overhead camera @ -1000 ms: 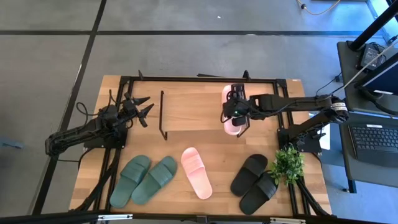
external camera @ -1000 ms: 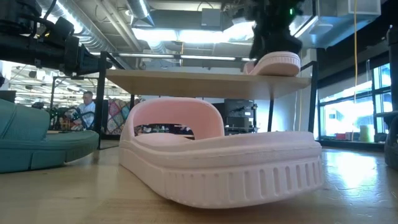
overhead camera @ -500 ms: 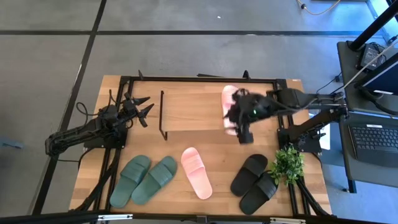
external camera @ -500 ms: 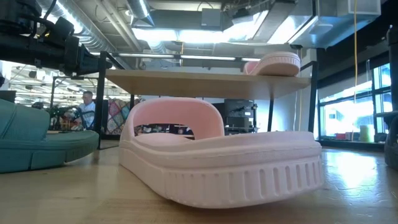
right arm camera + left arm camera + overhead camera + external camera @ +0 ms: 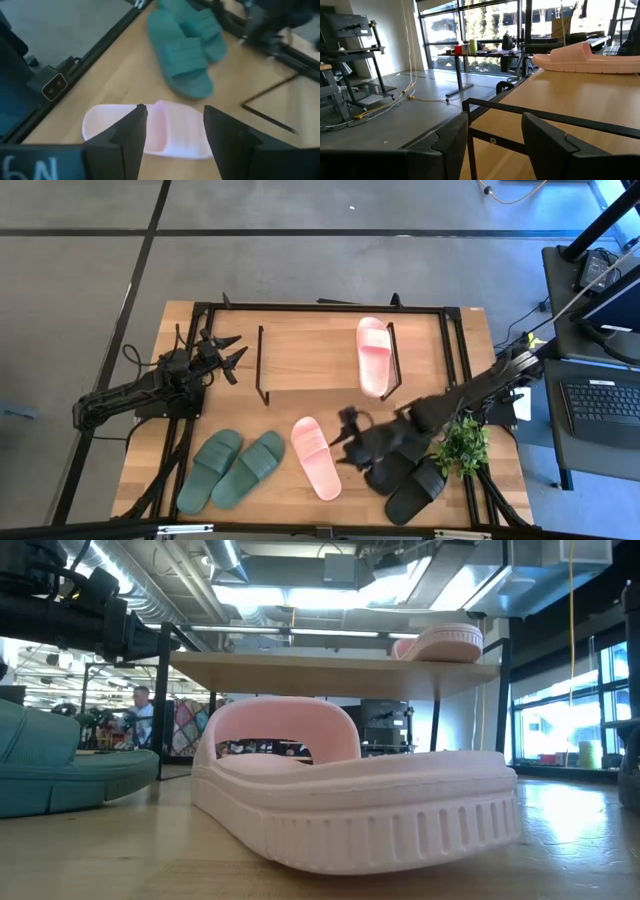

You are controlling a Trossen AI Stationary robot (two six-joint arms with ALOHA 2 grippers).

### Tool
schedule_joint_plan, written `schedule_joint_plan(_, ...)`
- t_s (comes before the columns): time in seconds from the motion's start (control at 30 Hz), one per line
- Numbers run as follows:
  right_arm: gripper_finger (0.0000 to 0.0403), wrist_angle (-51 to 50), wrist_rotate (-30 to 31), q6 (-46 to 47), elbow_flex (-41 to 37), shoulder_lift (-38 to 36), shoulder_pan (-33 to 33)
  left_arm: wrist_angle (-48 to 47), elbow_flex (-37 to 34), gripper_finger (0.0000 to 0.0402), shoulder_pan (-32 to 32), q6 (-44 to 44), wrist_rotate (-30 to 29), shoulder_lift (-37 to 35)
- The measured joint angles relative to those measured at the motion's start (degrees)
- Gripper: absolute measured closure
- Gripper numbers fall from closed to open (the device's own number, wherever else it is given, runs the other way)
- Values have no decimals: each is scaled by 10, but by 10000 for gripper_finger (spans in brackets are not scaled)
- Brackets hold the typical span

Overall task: Pick and place slides into the shelf
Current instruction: Put the pink slide on the shelf

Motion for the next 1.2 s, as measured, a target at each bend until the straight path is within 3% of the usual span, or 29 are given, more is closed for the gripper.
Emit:
schedule_joint_plan(0.3, 207, 111, 6, -18, -3, 142, 6, 0, 0, 223, 0, 0, 0, 0)
schedule_joint_plan(0.53, 207, 111, 175, -34, -3, 199, 8, 0, 0, 223, 0, 0, 0, 0)
schedule_joint_plan(1.2, 207, 98, 182, -44, -3, 234, -3, 0, 0, 223, 0, 0, 0, 0)
